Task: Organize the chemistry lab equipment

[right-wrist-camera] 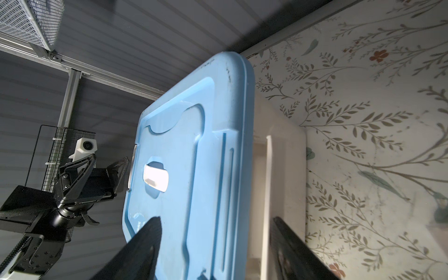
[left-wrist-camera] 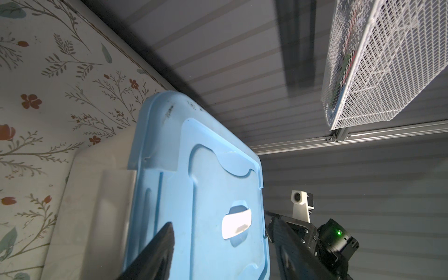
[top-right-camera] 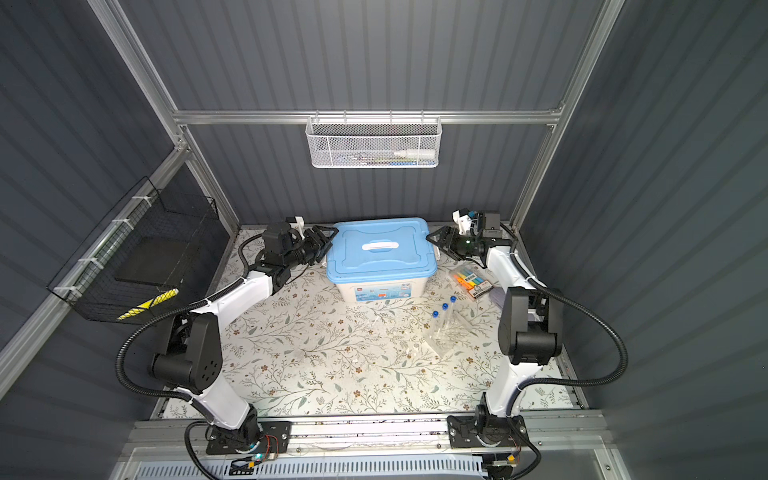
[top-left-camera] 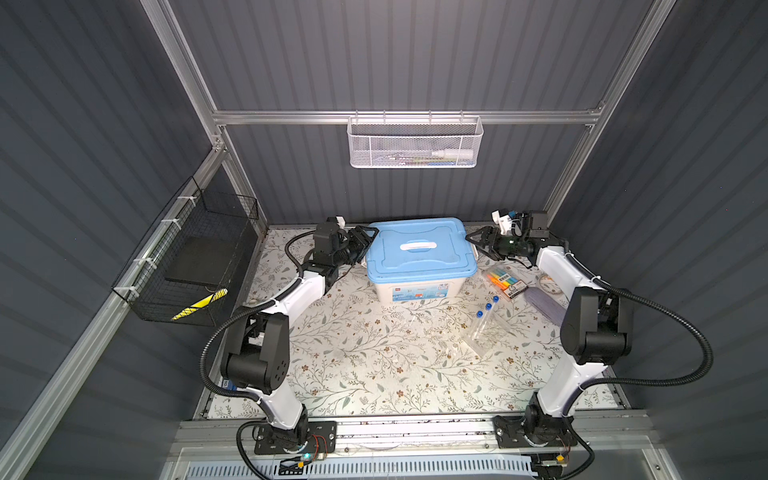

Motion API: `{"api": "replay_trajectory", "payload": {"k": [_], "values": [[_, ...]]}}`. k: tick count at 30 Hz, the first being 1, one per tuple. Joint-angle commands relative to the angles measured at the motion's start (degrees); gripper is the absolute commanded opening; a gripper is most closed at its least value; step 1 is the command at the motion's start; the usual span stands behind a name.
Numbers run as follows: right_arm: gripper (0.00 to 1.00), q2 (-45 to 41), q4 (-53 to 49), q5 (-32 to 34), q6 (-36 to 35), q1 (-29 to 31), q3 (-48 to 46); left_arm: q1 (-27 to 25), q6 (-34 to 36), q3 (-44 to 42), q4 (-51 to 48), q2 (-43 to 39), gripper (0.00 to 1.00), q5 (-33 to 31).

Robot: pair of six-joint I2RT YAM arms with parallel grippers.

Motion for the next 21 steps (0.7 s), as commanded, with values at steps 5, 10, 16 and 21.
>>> {"api": "replay_trajectory", "payload": {"k": [5,10,16,21], "values": [[0.72,-2.7,-0.9,-0.7,0.1,0.9,1.8,0.4,2.5,2.6,-3.6,-5.6,0.69,-1.5],[0.72,-3.3,-1.0,-0.5,0.1,1.2,2.1,2.2,3.7,0.4,-6.5,-9.1,0.71,-2.1],[0.72,-3.3,-1.2,-0.3,0.3,1.7,2.2,2.6,4.6,-2.0,-8.1,-9.9,0.71,-2.1],[0.72,-3.9,-1.6,0.2,0.0,2.0,2.0,2.6,3.7,-3.1,-7.1,-8.6,0.71,-0.5]]}}
